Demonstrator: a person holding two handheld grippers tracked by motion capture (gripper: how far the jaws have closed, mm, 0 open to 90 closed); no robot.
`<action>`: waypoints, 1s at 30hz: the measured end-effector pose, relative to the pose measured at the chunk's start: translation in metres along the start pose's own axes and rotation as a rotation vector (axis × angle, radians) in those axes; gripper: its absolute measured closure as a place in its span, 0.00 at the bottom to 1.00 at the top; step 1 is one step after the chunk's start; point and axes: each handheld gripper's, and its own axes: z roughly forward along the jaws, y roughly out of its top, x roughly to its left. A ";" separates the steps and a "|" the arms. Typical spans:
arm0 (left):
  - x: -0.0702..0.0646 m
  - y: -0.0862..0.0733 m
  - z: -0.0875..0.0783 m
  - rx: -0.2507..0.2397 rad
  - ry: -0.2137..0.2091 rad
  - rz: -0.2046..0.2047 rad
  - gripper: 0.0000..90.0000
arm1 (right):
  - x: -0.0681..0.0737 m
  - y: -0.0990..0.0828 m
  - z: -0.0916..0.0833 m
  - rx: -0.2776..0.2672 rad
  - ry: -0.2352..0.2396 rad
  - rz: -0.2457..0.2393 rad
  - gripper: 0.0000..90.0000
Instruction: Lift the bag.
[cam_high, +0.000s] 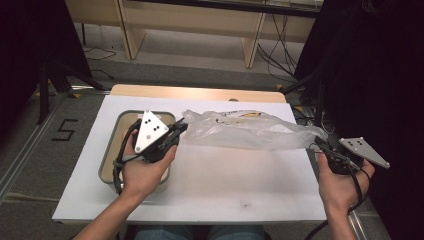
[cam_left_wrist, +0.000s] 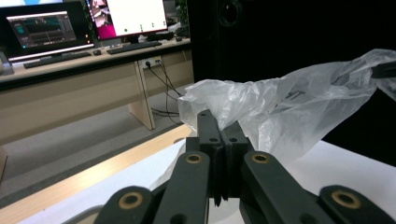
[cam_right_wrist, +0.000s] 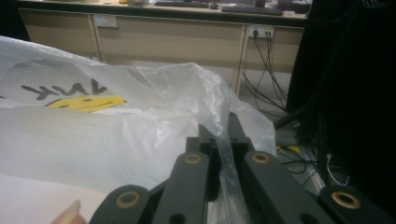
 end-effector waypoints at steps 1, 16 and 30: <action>-0.001 0.003 0.000 -0.009 0.000 0.005 0.99 | 0.000 0.000 -0.001 -0.002 -0.001 0.000 1.00; 0.016 0.011 0.022 0.022 0.028 -0.005 0.99 | -0.001 0.010 0.010 -0.018 -0.010 -0.005 1.00; 0.038 0.002 0.058 0.101 0.098 -0.046 0.99 | 0.007 0.011 0.045 0.006 0.014 0.004 1.00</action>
